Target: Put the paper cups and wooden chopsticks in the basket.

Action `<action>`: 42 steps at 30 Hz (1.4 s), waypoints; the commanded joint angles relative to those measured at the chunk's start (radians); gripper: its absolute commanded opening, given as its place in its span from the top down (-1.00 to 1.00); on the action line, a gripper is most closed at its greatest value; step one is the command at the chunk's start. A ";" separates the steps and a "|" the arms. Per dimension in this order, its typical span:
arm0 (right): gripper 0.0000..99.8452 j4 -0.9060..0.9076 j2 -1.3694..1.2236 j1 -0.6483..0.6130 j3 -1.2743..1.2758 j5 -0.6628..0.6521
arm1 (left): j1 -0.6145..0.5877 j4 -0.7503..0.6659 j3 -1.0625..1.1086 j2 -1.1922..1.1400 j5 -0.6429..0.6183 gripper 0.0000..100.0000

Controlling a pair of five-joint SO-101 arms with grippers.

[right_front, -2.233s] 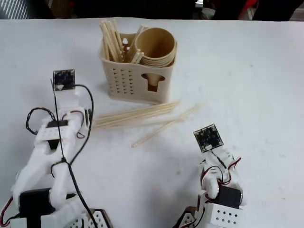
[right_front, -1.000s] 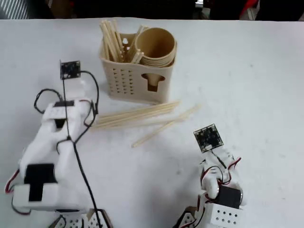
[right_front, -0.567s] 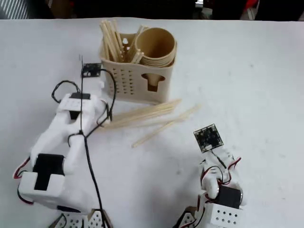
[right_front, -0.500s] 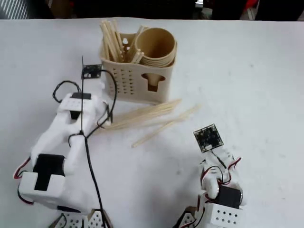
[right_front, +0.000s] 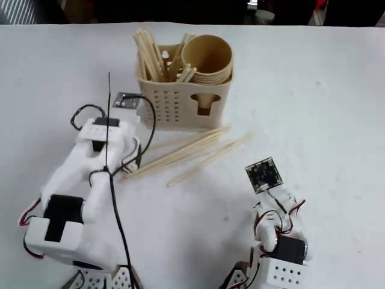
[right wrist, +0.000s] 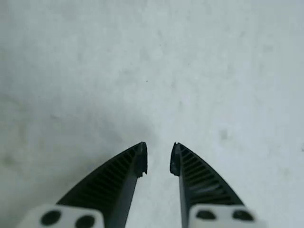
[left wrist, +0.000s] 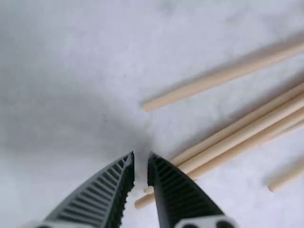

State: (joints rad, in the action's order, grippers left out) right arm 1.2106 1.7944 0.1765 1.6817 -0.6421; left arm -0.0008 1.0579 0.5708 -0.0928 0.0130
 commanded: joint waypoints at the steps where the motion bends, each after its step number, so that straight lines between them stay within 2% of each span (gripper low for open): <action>1: 0.80 -0.008 0.005 0.005 0.008 -0.009 | 0.038 0.012 -0.009 0.001 0.020 0.86; 6: 0.80 -0.008 0.005 0.005 0.008 -0.009 | 0.039 0.002 0.041 0.036 0.020 0.86; 12: 0.80 -0.008 0.005 0.005 0.008 -0.009 | 0.039 -0.135 0.253 0.263 0.035 0.85; 18: 0.80 -0.008 0.005 0.005 0.008 -0.009 | 0.027 -0.143 0.338 0.435 0.081 0.85; 26: 0.80 -0.012 0.004 -0.001 -0.014 -0.072 | -0.091 -0.155 0.351 0.624 0.083 0.85; 33: 0.80 0.079 -0.008 -0.007 -0.259 -0.077 | -0.111 -0.238 0.331 0.746 0.055 0.85; 36: 0.80 0.074 -0.107 -0.036 -0.358 -0.074 | -0.111 -0.247 0.262 0.705 -0.014 0.85; 39: 0.80 0.061 -0.308 -0.117 -0.466 -0.052 | -0.113 -0.253 0.190 0.618 -0.041 0.85; 42: 0.80 0.001 -0.558 -0.226 -0.594 0.095 | -0.113 -0.253 0.132 0.532 -0.071 0.85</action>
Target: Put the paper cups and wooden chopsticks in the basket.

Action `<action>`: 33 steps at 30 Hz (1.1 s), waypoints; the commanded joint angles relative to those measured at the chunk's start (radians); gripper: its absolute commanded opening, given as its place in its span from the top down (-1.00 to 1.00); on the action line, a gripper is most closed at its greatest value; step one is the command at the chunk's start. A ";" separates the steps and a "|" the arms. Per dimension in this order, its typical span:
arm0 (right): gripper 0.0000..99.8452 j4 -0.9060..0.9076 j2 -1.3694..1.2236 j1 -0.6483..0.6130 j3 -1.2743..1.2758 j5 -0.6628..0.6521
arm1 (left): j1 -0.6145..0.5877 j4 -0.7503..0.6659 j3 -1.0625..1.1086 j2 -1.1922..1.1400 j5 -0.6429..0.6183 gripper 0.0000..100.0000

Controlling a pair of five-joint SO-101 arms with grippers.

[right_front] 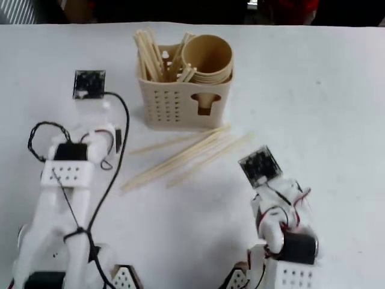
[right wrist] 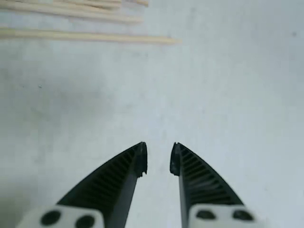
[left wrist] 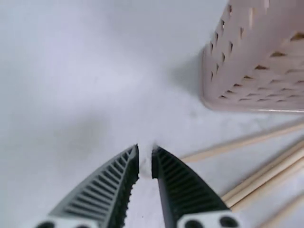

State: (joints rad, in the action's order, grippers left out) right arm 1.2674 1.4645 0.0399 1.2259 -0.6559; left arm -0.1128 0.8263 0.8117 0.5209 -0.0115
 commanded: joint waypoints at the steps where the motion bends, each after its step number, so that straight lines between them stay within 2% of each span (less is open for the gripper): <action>1: 0.80 -0.074 -0.314 -0.128 -0.186 0.163 | -0.001 -0.021 -0.118 -0.110 -0.055 0.85; 9: 0.79 -0.188 -0.966 -0.338 -0.545 0.632 | -0.041 -0.126 -0.118 -0.295 -0.058 0.85; 17: 0.76 -0.317 -1.432 -0.343 -0.718 0.988 | -0.110 -0.204 -0.120 -0.375 -0.057 0.85; 22: 0.53 -0.318 -1.561 -0.266 -0.758 1.080 | -0.107 -0.199 -0.120 -0.375 -0.057 0.85; 33: 0.60 -0.242 -1.581 -0.251 -0.749 1.083 | -0.108 -0.199 -0.120 -0.375 -0.057 0.85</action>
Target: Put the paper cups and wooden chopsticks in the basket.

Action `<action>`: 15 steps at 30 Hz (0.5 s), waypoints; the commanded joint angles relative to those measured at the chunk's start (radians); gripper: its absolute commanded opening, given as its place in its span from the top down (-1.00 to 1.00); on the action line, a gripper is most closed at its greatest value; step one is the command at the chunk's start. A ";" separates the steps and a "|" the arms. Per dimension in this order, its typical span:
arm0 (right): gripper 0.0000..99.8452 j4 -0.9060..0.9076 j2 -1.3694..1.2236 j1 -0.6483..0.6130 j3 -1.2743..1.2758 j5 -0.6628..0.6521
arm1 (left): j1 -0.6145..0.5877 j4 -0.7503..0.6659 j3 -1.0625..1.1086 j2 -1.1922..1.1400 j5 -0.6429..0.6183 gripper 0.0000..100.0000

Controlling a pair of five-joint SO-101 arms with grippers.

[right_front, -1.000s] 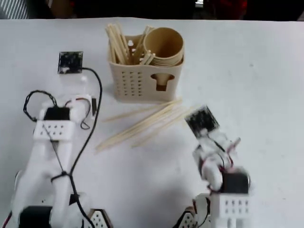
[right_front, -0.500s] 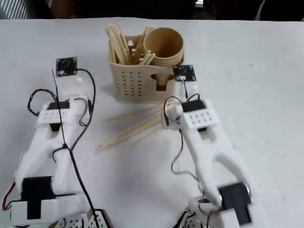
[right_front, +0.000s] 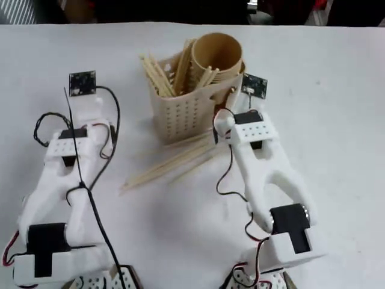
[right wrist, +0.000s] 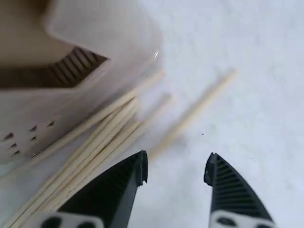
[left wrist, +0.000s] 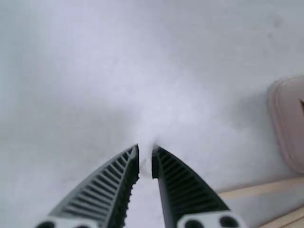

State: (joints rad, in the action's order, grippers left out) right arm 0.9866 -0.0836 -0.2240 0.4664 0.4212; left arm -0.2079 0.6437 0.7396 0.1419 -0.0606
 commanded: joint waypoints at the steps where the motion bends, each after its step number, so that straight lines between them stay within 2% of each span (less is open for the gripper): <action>1: 0.60 0.038 -0.035 0.013 0.017 0.005 | -0.013 -0.015 -0.048 0.004 -0.008 0.85; 9: 0.67 0.036 -0.008 0.016 0.052 0.003 | -0.013 -0.021 -0.048 0.004 -0.008 0.85; 15: 0.68 -0.053 0.170 0.073 0.195 -0.044 | -0.012 -0.021 -0.048 0.001 -0.008 0.85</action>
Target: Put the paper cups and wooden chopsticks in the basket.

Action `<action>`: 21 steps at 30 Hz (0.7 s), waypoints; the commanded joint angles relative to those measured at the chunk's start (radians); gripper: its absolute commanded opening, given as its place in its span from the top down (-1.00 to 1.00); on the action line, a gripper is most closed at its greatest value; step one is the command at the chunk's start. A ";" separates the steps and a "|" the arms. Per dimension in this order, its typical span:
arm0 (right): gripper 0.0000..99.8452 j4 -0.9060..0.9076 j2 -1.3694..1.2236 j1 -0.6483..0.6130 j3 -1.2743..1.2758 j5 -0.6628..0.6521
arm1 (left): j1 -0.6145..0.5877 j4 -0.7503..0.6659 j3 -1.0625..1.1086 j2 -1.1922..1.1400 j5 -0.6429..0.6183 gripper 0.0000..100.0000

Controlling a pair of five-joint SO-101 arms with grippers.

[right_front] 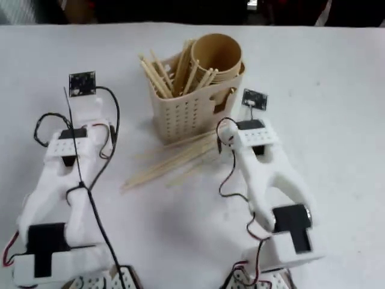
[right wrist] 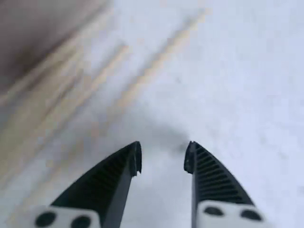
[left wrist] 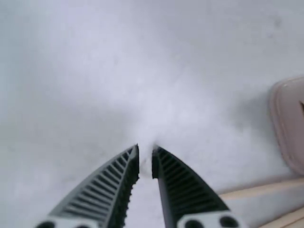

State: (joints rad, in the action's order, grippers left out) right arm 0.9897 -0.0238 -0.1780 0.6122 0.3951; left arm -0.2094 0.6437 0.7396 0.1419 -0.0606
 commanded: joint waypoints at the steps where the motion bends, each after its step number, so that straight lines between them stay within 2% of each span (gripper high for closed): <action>1: 0.67 -0.079 0.139 0.021 0.075 -0.020 | -0.010 -0.021 -0.048 0.001 -0.008 0.85; 13: 0.68 -0.137 0.217 -0.114 0.109 -0.034 | 0.008 -0.023 -0.058 -0.001 -0.009 0.85; 18: 0.87 -0.061 0.456 -0.058 0.155 -0.167 | 0.116 -0.098 -0.066 -0.035 -0.009 0.85; 21: 0.87 -0.024 0.670 -0.041 0.244 -0.275 | 0.165 -0.092 -0.100 -0.097 -0.015 0.85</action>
State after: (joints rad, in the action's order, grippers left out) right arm 0.9344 0.4304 -0.2440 0.8132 0.2125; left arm -0.1158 0.5731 0.7150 0.0928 -0.0621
